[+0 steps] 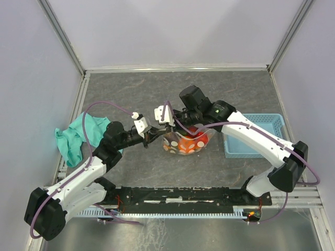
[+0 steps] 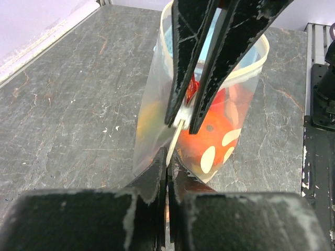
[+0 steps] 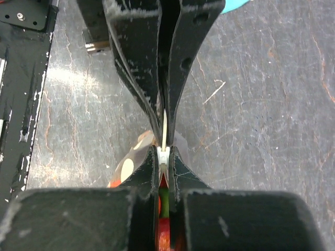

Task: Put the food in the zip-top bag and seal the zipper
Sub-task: Zip the zipper food storage bag at the center of the board.

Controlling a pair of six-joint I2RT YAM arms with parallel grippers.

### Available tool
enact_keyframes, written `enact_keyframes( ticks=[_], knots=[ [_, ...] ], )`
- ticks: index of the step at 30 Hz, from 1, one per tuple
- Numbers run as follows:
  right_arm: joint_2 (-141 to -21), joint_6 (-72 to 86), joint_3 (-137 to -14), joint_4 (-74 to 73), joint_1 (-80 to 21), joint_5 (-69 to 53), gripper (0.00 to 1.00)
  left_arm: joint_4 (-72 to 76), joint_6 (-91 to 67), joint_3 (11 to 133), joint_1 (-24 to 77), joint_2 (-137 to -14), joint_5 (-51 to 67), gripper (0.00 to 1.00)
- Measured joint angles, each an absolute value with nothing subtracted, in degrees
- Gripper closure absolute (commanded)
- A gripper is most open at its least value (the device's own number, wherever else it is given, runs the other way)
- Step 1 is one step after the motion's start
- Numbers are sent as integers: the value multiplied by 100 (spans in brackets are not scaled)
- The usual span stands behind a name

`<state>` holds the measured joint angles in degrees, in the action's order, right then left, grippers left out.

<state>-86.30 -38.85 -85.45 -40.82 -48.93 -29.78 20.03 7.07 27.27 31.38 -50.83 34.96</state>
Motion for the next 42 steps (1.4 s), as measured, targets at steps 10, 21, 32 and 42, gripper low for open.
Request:
enact_keyframes(
  ticks=[10,21,32,42],
  knots=[
    [-7983,-3780,-8027,-4206,-4619,-2491,98,1999,709,2744,3162,-5083,3280,97],
    [-7170,-3509,-7419,-4357,-4228,-1935,98,1977,709,2749,3164,-5083,2853,97],
    [-6539,-3367,-7059,-4554,-3854,-1640,98,1946,709,2749,3164,-5083,2482,97],
    [-5966,-3323,-6696,-4775,-3483,-1415,98,1892,714,2749,3164,-5083,2106,97]
  ],
)
